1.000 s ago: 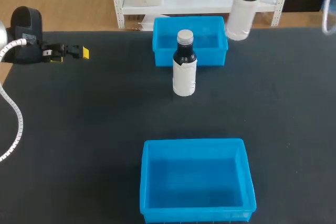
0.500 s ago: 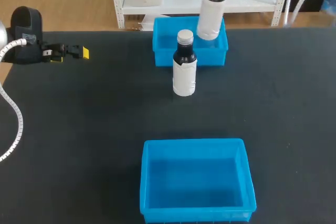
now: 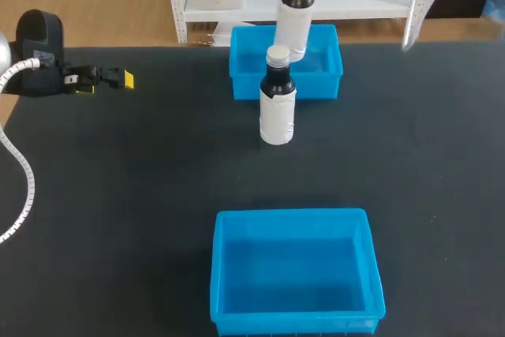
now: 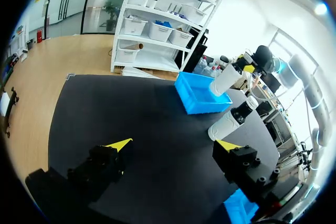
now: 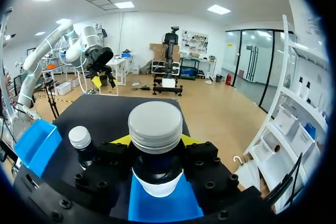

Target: Pick up the bottle, and place it in the far bin if it is heavy, or in the near bin if it is light.

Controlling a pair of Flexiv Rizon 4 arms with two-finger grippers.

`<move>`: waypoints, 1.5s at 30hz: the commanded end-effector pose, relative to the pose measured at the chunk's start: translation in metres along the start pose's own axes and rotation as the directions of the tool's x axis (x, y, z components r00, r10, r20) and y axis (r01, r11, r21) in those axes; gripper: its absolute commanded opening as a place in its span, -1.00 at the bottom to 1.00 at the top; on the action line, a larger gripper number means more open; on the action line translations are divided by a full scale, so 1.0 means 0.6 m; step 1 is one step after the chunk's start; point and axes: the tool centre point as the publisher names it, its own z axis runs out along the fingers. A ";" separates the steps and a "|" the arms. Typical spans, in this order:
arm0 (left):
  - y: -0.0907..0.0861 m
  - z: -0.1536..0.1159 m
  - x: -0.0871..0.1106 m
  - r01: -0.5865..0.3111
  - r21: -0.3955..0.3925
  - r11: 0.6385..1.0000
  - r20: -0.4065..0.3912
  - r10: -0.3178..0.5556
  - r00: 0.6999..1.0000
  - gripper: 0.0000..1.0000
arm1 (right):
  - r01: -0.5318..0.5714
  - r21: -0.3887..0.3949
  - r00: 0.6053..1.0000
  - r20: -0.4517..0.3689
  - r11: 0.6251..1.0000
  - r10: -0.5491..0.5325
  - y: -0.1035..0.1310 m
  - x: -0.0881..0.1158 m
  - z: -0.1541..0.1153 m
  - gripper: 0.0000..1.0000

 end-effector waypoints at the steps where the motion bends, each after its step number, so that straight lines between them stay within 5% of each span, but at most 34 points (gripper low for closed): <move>1: 0.000 0.000 0.000 0.000 0.000 1.000 0.000 0.000 1.000 1.00 | -0.020 -0.435 1.000 0.001 0.900 0.022 -0.030 -0.002 0.028 -1.00; 15: 0.000 0.000 0.000 0.000 0.000 1.000 0.000 0.000 1.000 1.00 | -0.046 -0.519 0.998 0.011 0.854 0.061 -0.039 0.005 0.105 -1.00; 41: 0.000 0.000 0.000 0.000 0.000 1.000 0.000 0.000 1.000 1.00 | -0.153 -0.542 0.987 -0.049 0.827 0.151 -0.045 0.060 0.148 -1.00; 45: 0.000 0.000 0.000 0.000 0.000 1.000 0.000 0.000 1.000 1.00 | -0.165 -0.535 0.986 -0.065 0.829 0.154 -0.045 0.067 0.153 -0.30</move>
